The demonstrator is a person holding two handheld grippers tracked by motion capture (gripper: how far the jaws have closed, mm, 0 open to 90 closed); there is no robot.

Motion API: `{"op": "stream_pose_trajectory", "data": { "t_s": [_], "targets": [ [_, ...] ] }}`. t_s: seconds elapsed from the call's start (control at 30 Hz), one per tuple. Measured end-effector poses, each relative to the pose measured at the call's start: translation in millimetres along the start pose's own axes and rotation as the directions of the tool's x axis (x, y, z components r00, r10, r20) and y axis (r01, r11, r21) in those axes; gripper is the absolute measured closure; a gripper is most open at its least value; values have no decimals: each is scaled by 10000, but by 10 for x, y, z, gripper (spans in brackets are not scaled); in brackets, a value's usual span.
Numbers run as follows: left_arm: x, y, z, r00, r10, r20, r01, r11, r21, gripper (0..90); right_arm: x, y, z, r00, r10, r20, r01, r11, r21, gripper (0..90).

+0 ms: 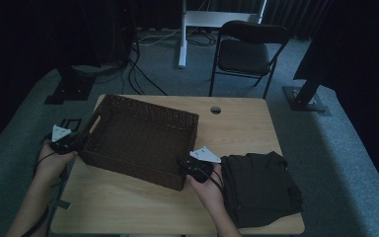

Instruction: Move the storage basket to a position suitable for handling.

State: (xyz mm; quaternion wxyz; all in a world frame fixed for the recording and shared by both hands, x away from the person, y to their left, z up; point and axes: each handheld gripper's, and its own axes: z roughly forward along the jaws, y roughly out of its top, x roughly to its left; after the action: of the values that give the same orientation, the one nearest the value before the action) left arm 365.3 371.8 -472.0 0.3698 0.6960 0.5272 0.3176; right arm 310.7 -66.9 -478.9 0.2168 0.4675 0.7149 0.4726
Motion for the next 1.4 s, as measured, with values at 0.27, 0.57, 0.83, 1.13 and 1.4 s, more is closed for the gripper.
{"op": "stream_pose_trajectory", "data": {
  "t_s": [0.27,0.57,0.83,1.13,1.4],
  "targets": [
    [-94,-44,-57,9994,-311,-122,310,9994,-147,718,-49,10,1,9993,130,353,-131,9999,15,518],
    [-238,-80,-134,9978,-601,-287,599,9982,-95,747,-143,32,-15,9961,197,864,-202,9998,47,584],
    [-373,-122,-214,9946,-879,-553,877,9961,-53,755,-243,62,-22,9956,-68,939,50,9998,200,606],
    [-508,-200,-374,9941,-644,-870,662,9976,187,791,-325,59,-82,9970,-381,672,353,9985,424,617],
    [-571,-262,-487,9932,-709,-919,735,9970,252,791,-327,11,-163,9979,-384,513,364,9986,393,618]
  ]
}}
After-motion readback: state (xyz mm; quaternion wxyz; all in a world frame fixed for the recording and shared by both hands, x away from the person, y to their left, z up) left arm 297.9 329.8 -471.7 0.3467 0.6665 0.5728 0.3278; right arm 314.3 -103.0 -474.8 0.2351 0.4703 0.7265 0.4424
